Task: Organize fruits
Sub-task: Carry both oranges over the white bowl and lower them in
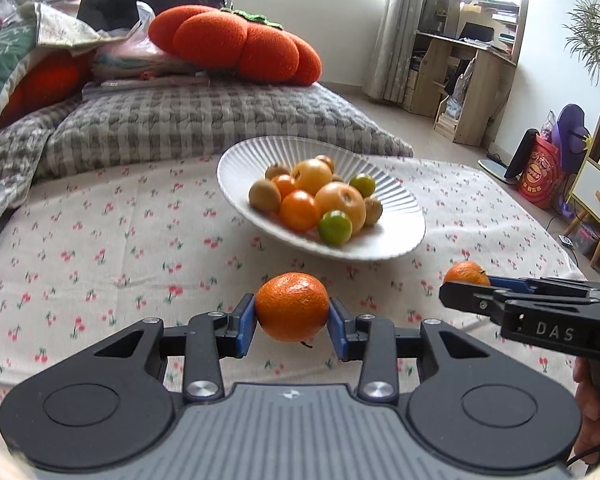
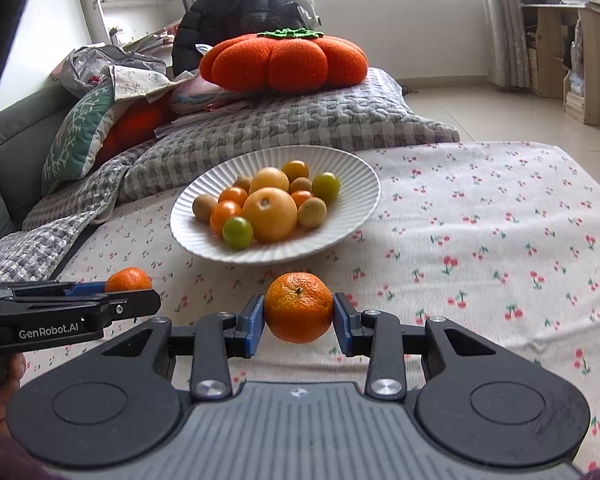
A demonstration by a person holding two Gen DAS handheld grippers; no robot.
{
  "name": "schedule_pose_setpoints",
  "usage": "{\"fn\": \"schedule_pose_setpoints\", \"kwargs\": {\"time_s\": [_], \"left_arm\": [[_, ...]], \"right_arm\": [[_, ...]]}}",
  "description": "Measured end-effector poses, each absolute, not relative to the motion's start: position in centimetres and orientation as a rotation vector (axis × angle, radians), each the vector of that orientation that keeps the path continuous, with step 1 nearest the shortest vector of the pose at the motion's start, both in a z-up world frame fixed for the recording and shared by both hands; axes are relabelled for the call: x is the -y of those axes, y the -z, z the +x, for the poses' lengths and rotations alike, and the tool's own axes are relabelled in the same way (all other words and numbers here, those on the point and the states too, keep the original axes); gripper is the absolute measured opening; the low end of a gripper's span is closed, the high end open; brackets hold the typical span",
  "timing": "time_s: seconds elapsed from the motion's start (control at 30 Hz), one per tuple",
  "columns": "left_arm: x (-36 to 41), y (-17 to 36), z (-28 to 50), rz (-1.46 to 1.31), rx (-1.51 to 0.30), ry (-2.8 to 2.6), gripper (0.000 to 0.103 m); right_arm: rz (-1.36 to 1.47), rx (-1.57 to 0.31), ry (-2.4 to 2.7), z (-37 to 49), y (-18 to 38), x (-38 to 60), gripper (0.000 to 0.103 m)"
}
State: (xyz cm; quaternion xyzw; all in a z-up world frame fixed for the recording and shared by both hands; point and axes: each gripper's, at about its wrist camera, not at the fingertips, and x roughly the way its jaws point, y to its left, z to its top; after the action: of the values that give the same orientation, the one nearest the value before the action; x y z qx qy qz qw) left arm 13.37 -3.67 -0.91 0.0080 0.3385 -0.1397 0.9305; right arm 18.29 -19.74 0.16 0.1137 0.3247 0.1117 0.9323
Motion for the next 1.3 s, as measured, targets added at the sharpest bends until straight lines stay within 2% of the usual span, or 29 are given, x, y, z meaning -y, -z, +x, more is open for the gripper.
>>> {"fn": "schedule_pose_setpoints", "kwargs": {"time_s": [0.33,0.63,1.3], "left_arm": [[4.1,-1.8,19.3,0.021,-0.637,0.315,0.029],[5.8,-1.8,25.8,0.050,-0.660,0.298,0.029],[6.2,0.6,28.3,0.101,-0.670,0.256,0.029]], "right_arm": [[0.256,-0.633,-0.247,23.8,-1.2,20.8,0.033],[0.260,-0.630,-0.291,29.2,-1.1,20.4,0.033],[0.195,-0.588,-0.307,31.7,0.3,18.2,0.033]]}}
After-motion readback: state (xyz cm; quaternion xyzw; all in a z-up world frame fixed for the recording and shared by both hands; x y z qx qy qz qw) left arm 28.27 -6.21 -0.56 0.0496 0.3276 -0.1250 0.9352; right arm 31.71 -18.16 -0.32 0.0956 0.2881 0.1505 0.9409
